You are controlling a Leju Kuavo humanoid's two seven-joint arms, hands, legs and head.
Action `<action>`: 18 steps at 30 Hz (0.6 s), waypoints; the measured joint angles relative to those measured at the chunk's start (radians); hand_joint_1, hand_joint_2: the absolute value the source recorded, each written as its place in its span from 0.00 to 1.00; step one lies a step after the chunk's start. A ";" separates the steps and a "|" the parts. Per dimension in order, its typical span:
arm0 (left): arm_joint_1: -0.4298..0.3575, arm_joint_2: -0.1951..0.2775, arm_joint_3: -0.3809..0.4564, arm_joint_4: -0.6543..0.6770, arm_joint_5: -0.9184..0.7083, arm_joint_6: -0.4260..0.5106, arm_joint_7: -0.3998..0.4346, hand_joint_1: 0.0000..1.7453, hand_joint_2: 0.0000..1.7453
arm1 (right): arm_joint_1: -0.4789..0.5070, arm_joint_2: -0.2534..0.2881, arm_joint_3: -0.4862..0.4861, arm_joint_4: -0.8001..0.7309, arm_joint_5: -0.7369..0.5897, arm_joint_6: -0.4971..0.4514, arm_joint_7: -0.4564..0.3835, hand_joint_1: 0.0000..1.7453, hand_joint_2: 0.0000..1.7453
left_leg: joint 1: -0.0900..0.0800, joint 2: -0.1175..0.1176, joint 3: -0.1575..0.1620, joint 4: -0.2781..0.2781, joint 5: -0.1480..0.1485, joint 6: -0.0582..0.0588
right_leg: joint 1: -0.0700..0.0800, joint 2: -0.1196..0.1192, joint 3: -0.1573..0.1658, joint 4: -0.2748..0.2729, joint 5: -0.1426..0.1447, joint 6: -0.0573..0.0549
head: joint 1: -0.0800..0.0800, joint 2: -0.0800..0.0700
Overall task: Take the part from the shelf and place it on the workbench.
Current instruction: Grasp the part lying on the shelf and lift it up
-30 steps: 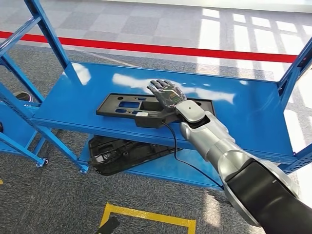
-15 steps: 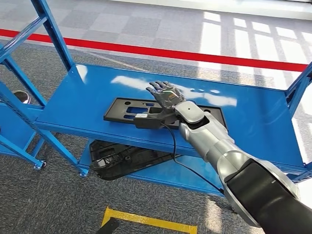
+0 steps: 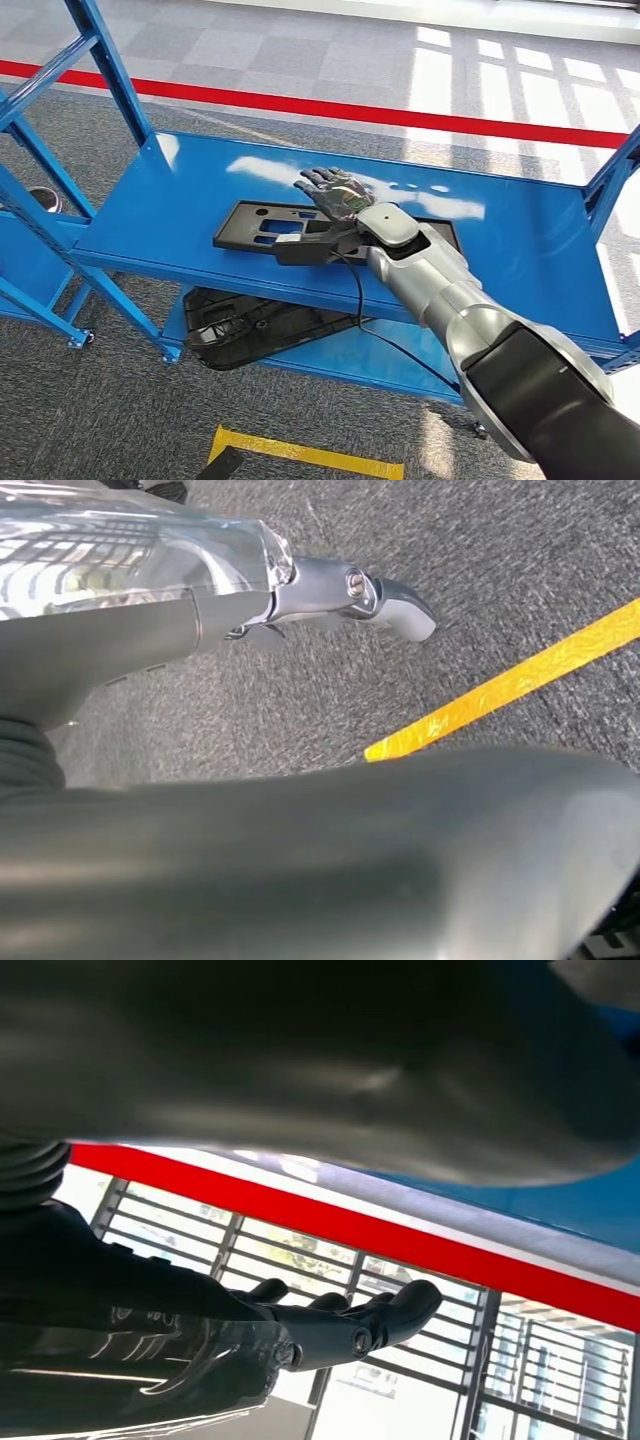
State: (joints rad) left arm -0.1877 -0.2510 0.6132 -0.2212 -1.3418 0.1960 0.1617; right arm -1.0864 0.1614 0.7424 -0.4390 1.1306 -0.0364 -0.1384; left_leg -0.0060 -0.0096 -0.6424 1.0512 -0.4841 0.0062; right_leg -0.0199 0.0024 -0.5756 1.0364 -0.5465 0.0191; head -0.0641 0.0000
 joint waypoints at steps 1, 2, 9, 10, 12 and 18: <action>0.001 0.000 0.001 0.000 0.001 0.002 0.000 0.00 0.00 | -0.005 0.000 0.000 -0.002 0.000 0.011 -0.005 0.00 0.00 | 0.001 0.000 0.000 0.000 0.000 0.000 | 0.000 0.000 0.000 0.000 0.000 0.000 | 0.000 0.000; 0.002 0.000 0.002 0.000 0.002 0.004 0.000 0.00 0.00 | -0.009 0.000 0.001 -0.005 -0.001 0.023 -0.010 0.00 0.00 | 0.001 0.000 0.000 0.000 0.000 0.000 | 0.001 0.000 0.000 0.000 0.000 0.000 | 0.000 0.000; 0.006 0.000 0.007 0.000 0.016 0.011 -0.002 0.00 0.00 | -0.020 -0.003 0.017 -0.047 -0.026 0.089 -0.037 0.00 0.00 | 0.003 0.000 0.001 0.000 0.000 0.000 | 0.003 0.000 0.001 0.000 0.000 0.000 | 0.000 0.000; 0.007 0.000 0.008 0.000 0.017 0.011 -0.002 0.00 0.00 | -0.020 -0.004 0.023 -0.056 -0.031 0.092 -0.039 0.00 0.00 | 0.003 0.000 0.001 0.000 0.000 0.000 | 0.003 0.000 0.001 0.000 0.000 0.000 | 0.000 0.000; 0.008 0.001 0.012 0.000 0.018 0.011 -0.002 0.00 0.00 | -0.021 -0.007 0.034 -0.074 -0.046 0.097 -0.042 0.00 0.00 | 0.004 0.000 0.001 0.000 0.000 0.000 | 0.003 0.000 0.001 0.000 0.000 0.000 | 0.000 0.000; 0.009 0.001 0.020 0.000 0.018 0.012 -0.003 0.00 0.00 | -0.021 -0.014 0.061 -0.116 -0.091 0.097 -0.041 0.00 1.00 | 0.004 0.000 0.001 0.000 0.000 0.000 | 0.003 0.000 0.001 0.000 0.000 0.000 | 0.000 0.000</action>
State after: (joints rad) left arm -0.1787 -0.2496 0.6330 -0.2212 -1.3234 0.2083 0.1592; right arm -1.1073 0.1476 0.8034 -0.5546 1.0396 0.0607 -0.1791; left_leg -0.0025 -0.0095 -0.6412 1.0510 -0.4841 0.0061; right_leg -0.0167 0.0026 -0.5741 1.0366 -0.5468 0.0193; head -0.0641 0.0000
